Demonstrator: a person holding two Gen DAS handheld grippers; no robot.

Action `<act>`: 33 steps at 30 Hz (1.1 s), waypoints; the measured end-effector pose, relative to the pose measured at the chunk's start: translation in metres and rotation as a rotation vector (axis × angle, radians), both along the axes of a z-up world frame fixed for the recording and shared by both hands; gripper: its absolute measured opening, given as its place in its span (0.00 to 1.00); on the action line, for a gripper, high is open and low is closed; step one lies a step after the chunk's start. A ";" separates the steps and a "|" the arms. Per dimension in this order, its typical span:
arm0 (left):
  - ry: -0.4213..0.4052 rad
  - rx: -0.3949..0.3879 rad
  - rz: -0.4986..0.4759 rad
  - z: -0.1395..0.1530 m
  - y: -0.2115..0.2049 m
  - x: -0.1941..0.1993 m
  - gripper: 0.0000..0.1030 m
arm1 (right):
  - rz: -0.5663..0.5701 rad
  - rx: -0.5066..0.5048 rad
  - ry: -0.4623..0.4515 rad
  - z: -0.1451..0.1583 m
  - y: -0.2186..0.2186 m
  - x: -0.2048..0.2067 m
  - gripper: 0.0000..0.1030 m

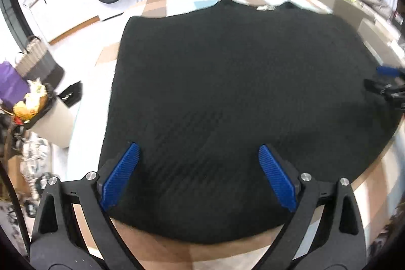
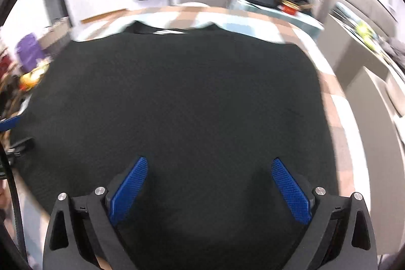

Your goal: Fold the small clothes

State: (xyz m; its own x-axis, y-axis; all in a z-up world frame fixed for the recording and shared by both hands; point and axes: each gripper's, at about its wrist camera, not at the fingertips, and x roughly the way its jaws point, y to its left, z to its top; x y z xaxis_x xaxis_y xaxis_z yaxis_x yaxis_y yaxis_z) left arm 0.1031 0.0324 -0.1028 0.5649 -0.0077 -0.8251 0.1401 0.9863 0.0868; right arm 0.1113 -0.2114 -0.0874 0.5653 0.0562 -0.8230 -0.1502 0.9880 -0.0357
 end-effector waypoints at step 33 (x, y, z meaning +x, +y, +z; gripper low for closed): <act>-0.169 -0.385 0.408 0.019 0.078 -0.055 0.08 | 0.015 0.035 -0.055 0.006 0.013 -0.047 0.97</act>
State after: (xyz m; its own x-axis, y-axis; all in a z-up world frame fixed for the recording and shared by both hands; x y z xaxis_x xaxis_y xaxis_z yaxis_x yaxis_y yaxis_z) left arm 0.0482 0.1107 -0.0835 0.7088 -0.0427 -0.7041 -0.2426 0.9225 -0.3001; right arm 0.0641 -0.1984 -0.0818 0.6082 0.0934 -0.7883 -0.1638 0.9864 -0.0096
